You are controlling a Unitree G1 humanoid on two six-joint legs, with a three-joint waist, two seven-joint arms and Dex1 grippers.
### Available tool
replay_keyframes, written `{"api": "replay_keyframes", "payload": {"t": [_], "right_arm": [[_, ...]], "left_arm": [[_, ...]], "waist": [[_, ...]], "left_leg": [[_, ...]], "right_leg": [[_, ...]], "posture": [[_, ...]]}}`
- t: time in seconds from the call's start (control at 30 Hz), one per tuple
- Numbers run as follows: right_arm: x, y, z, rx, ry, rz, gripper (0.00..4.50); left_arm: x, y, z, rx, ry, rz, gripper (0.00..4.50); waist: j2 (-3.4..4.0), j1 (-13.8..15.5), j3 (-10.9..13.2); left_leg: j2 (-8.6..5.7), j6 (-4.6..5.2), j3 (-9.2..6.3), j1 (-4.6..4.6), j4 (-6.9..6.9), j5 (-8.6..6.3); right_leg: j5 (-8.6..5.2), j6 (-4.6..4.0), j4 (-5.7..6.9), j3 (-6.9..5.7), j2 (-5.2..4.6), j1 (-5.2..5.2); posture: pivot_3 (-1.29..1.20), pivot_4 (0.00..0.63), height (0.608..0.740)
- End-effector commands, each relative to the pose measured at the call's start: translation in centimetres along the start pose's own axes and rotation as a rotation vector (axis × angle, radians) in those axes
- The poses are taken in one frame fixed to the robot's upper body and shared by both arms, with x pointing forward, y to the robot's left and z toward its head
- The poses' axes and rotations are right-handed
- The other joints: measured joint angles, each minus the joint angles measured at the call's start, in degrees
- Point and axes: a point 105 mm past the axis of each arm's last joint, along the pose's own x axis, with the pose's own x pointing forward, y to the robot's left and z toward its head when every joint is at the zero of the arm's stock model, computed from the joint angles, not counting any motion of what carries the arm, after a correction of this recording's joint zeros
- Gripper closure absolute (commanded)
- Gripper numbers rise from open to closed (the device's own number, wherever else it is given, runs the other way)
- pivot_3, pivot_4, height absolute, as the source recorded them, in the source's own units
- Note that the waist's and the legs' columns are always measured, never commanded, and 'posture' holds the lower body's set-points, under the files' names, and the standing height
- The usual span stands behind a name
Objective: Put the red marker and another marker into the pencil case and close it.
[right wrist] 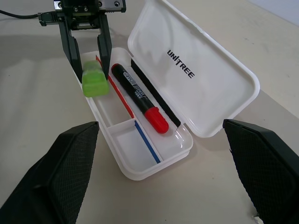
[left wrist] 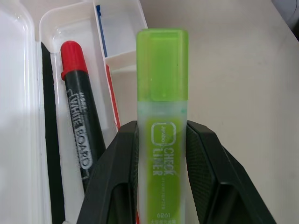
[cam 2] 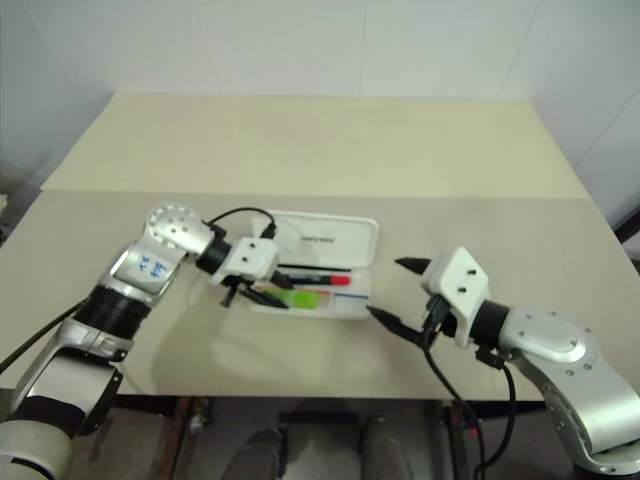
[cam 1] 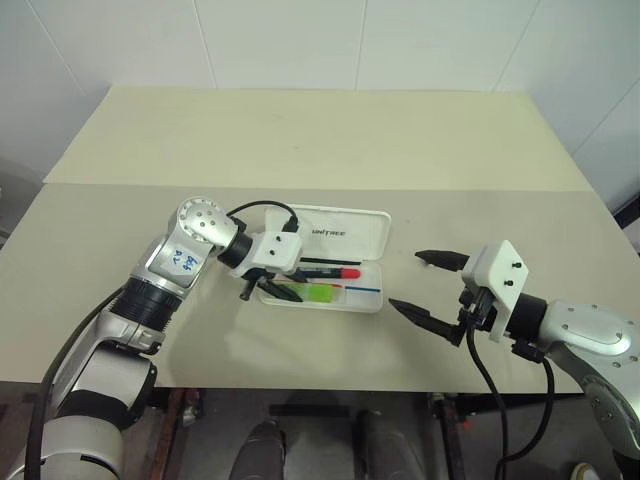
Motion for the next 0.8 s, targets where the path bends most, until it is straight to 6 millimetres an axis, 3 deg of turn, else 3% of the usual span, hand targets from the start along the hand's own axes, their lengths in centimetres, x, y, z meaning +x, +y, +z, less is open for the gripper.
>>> {"api": "replay_keyframes", "payload": {"t": [0.03,0.17,0.8], "right_arm": [[0.1,0.5,1.3,-0.039,-0.045,0.007,0.0],[0.2,0.5,1.2,-0.037,-0.048,0.009,0.0],[0.4,0.3,0.8,-0.016,-0.045,0.016,0.0]], "left_arm": [[-0.1,0.2,0.9,0.013,-0.004,-0.007,2.28],[-0.1,0.5,1.2,0.042,-0.013,0.019,0.98],[-3.1,0.0,3.0,0.032,-0.114,0.072,0.98]], "waist": [[0.0,-0.1,0.0],[0.0,-0.2,0.0],[0.0,-0.1,0.0]], "left_leg": [[0.0,0.0,0.0,-0.01,0.01,0.0],[0.01,0.0,0.0,-0.01,-0.02,0.0],[0.01,0.01,0.0,-0.02,-0.11,-0.01]], "right_leg": [[0.0,0.0,-0.01,0.0,0.0,0.0],[0.01,0.01,-0.03,0.0,0.0,-0.01],[0.01,0.03,-0.1,0.0,0.0,-0.03]], "posture": [[0.0,0.15,0.74],[0.0,0.15,0.74],[0.0,0.15,0.74]]}}
